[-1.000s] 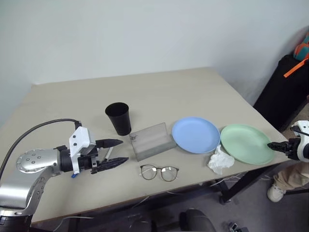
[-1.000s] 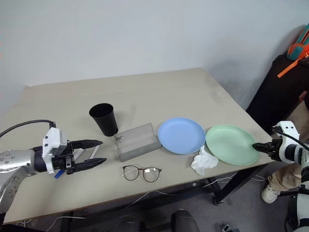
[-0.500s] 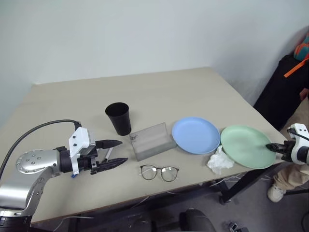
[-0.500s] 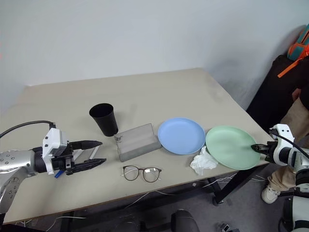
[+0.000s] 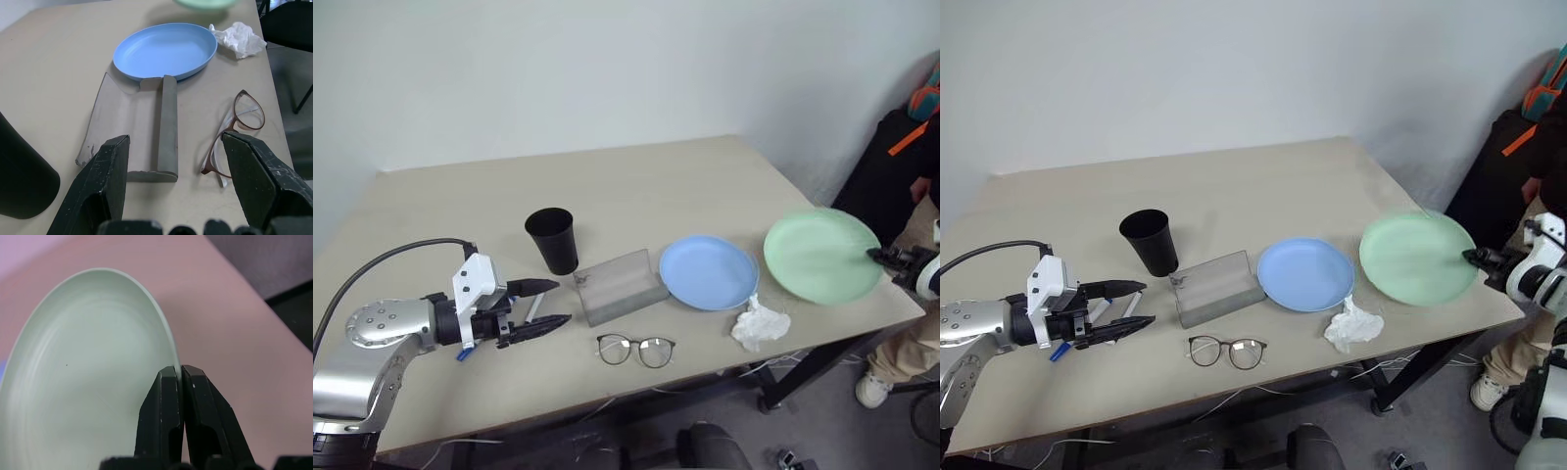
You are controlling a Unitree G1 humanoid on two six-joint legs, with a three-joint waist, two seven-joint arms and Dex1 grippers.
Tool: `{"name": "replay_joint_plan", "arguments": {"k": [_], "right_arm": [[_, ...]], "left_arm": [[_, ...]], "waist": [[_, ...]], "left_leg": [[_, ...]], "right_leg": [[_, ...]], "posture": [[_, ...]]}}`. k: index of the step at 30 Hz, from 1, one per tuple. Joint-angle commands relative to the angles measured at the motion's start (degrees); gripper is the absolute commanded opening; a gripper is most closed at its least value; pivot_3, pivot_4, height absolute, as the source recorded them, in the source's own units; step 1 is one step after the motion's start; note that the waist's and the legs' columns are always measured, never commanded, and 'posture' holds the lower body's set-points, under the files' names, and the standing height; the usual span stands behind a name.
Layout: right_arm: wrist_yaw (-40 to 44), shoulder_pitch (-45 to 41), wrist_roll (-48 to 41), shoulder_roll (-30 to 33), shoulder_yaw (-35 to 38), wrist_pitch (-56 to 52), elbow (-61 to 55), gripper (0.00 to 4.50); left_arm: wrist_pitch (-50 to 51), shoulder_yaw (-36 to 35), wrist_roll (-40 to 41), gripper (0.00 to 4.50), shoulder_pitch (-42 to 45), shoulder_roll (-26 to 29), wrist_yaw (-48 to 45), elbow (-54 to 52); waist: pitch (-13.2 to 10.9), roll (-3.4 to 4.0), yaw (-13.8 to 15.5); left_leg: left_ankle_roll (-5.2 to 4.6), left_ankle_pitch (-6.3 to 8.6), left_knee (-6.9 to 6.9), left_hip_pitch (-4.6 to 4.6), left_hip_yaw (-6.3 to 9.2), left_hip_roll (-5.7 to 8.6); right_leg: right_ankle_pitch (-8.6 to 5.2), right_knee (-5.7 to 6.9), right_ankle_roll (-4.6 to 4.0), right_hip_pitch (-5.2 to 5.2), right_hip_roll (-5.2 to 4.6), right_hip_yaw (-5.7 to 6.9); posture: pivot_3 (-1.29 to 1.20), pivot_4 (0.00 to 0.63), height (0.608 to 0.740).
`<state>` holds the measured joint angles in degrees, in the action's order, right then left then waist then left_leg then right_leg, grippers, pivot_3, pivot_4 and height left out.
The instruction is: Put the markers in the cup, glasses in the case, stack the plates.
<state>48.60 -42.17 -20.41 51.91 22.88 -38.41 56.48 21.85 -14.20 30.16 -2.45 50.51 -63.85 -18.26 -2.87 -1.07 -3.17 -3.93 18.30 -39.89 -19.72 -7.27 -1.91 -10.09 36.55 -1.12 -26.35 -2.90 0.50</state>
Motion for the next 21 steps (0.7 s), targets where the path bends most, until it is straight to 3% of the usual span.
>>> {"name": "replay_joint_plan", "arguments": {"k": [1,15,21], "right_arm": [[-0.8,-3.4,-2.4,2.3,2.9,-1.9,0.1,0.02],[-7.2,-5.2,-2.4,-9.6,-4.0,-19.2,-12.6,0.02],[-10.8,-5.8,-0.3,-14.2,-8.9,-21.7,-18.0,0.02]], "left_arm": [[-0.9,-0.6,0.0,3.14,0.7,0.0,0.2,-0.5],[-0.6,-0.8,-0.2,3.14,0.7,-0.2,0.9,-0.6],[-0.2,-0.9,0.2,3.14,0.5,-0.3,1.6,-1.1]], "waist": [[0.0,0.00,0.0],[0.1,0.08,-0.2],[0.1,0.11,0.0]], "left_leg": [[0.00,0.00,0.03,0.00,0.00,0.00],[0.06,-0.04,0.29,-0.23,0.01,-0.07],[0.27,-0.15,0.29,-0.32,-0.01,-0.08]], "right_leg": [[0.00,-0.02,0.00,0.00,0.00,0.00],[0.03,-0.57,0.03,-0.03,0.07,0.10],[0.04,-0.67,0.04,-0.06,0.07,0.14]], "posture": [[0.00,0.000,0.740],[0.00,0.000,0.740],[0.00,0.000,0.740]]}}
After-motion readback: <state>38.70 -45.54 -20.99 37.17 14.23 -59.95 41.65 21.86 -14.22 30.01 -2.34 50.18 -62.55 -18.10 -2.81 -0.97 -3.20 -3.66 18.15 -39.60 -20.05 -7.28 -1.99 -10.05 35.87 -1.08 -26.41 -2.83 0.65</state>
